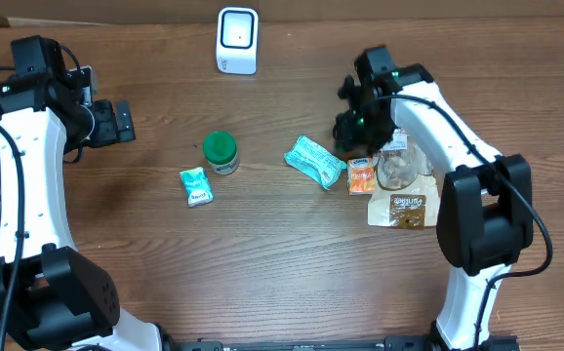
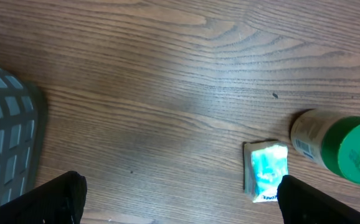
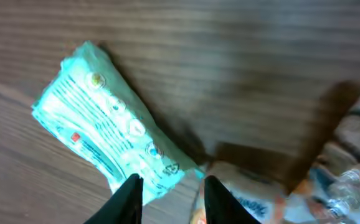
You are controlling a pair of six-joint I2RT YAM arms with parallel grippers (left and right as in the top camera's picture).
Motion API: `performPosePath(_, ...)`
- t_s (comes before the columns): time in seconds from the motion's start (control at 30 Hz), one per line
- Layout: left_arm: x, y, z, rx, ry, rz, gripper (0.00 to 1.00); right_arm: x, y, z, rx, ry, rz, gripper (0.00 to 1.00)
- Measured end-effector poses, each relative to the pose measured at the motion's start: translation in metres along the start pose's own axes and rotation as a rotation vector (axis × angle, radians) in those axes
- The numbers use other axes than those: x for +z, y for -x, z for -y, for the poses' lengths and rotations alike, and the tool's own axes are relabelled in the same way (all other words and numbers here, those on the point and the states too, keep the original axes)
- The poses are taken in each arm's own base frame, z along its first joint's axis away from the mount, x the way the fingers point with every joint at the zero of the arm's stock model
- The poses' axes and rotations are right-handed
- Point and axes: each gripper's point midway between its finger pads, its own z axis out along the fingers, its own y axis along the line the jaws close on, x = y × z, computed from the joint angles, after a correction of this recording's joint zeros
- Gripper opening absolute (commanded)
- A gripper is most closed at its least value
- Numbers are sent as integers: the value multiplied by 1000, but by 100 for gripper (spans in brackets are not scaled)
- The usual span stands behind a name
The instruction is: Scan the item barcode
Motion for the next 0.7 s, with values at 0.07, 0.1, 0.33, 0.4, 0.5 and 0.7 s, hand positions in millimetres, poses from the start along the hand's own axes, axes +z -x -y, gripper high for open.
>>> performPosePath(0.07, 0, 0, 0, 0, 0, 0, 100, 14, -9, -1, 6, 41, -17, 31)
performPosePath(0.1, 0, 0, 0, 0, 0, 0, 100, 26, -13, -3, 6, 72, -16, 38)
performPosePath(0.33, 0, 0, 0, 0, 0, 0, 100, 33, -60, -48, 53, 325, -182, 40)
performPosePath(0.4, 0, 0, 0, 0, 0, 0, 100, 32, -85, -72, 12, 351, -280, 45)
performPosePath(0.5, 0, 0, 0, 0, 0, 0, 100, 24, -86, -108, -174, 314, -283, 56)
performPosePath(0.7, 0, 0, 0, 0, 0, 0, 100, 14, 3, -87, -273, 103, 39, 48)
